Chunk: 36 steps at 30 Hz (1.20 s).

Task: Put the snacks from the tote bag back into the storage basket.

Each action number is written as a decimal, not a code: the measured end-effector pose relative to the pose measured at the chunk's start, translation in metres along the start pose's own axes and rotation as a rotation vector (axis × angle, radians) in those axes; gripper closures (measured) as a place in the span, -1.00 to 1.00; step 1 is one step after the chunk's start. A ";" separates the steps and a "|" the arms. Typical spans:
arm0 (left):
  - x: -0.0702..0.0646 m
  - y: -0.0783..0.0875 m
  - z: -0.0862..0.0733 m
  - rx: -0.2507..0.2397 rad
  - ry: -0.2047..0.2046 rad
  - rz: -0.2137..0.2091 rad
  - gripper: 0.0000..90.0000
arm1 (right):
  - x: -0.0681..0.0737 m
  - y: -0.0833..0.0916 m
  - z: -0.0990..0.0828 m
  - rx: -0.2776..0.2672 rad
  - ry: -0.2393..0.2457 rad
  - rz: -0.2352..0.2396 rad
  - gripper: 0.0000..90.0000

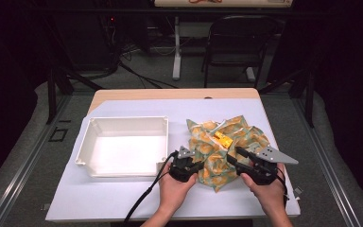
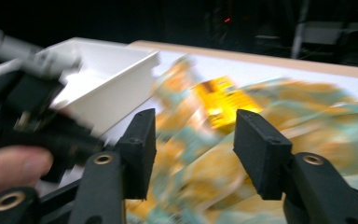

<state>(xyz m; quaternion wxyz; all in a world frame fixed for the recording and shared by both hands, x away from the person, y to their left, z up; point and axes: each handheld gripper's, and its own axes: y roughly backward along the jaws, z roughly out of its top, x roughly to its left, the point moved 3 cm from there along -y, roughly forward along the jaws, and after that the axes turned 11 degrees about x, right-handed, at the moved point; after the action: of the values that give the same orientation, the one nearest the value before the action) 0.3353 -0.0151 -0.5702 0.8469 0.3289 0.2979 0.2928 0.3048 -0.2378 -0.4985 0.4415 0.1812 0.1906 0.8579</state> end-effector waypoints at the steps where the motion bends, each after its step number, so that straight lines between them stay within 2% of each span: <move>1: 0.000 -0.002 -0.002 0.010 0.000 -0.002 1.00 | -0.002 0.000 0.001 -0.013 -0.018 -0.014 -0.04; 4: -0.004 -0.007 -0.007 0.036 -0.016 -0.005 1.00 | -0.007 -0.005 0.004 -0.019 -0.063 -0.048 -0.17; 6: -0.009 -0.010 -0.010 0.054 -0.040 -0.004 1.00 | -0.010 -0.012 0.003 -0.004 -0.089 -0.069 -0.13; 8: -0.011 -0.012 -0.012 0.066 -0.043 -0.012 1.00 | -0.013 -0.019 0.000 0.019 -0.124 -0.075 -0.02; 11: -0.013 -0.015 -0.017 0.070 -0.048 -0.013 1.00 | -0.016 -0.029 -0.008 0.098 -0.146 -0.073 0.23; 15: -0.015 -0.013 -0.019 0.075 -0.057 -0.009 1.00 | -0.026 -0.043 -0.025 0.219 -0.186 -0.081 0.71; 16: -0.015 -0.012 -0.019 0.074 -0.057 -0.008 1.00 | -0.032 -0.049 -0.032 0.271 -0.205 -0.090 0.89; 17: -0.014 -0.011 -0.020 0.080 -0.055 -0.012 1.00 | -0.032 -0.049 -0.032 0.271 -0.205 -0.090 0.89; 18: -0.014 -0.011 -0.020 0.078 -0.057 -0.010 1.00 | -0.035 -0.051 -0.035 0.298 -0.218 -0.108 0.96; 19: -0.013 -0.010 -0.021 0.079 -0.056 -0.008 1.00 | -0.043 -0.053 -0.042 0.352 -0.240 -0.136 1.00; 20: -0.013 -0.010 -0.021 0.079 -0.056 -0.008 1.00 | -0.047 -0.052 -0.045 0.372 -0.248 -0.161 1.00; 21: -0.013 -0.009 -0.022 0.074 -0.057 -0.007 1.00 | -0.047 -0.052 -0.045 0.372 -0.248 -0.161 1.00; 23: -0.012 -0.009 -0.024 0.072 -0.057 -0.010 1.00 | -0.057 -0.045 -0.051 0.386 -0.290 -0.201 1.00; 26: -0.011 -0.009 -0.025 0.063 -0.053 -0.018 1.00 | -0.060 -0.038 -0.053 0.395 -0.296 -0.224 1.00; 28: -0.011 -0.008 -0.026 0.060 -0.057 -0.018 1.00 | -0.064 -0.032 -0.054 0.383 -0.308 -0.239 0.97; 30: -0.011 -0.008 -0.026 0.049 -0.054 -0.014 1.00 | -0.065 -0.026 -0.052 0.343 -0.312 -0.215 0.78; 34: -0.010 -0.008 -0.026 0.043 -0.044 -0.023 1.00 | -0.060 -0.009 -0.038 0.217 -0.256 -0.165 0.39; 36: -0.010 -0.008 -0.026 0.045 -0.045 -0.026 1.00 | -0.055 -0.001 -0.028 0.161 -0.211 -0.182 0.24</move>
<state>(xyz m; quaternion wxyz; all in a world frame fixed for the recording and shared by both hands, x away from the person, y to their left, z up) 0.3132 -0.0170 -0.5889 0.8495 0.3507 0.2893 0.2676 0.3218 -0.2878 -0.5310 0.5190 0.2871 0.2268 0.7725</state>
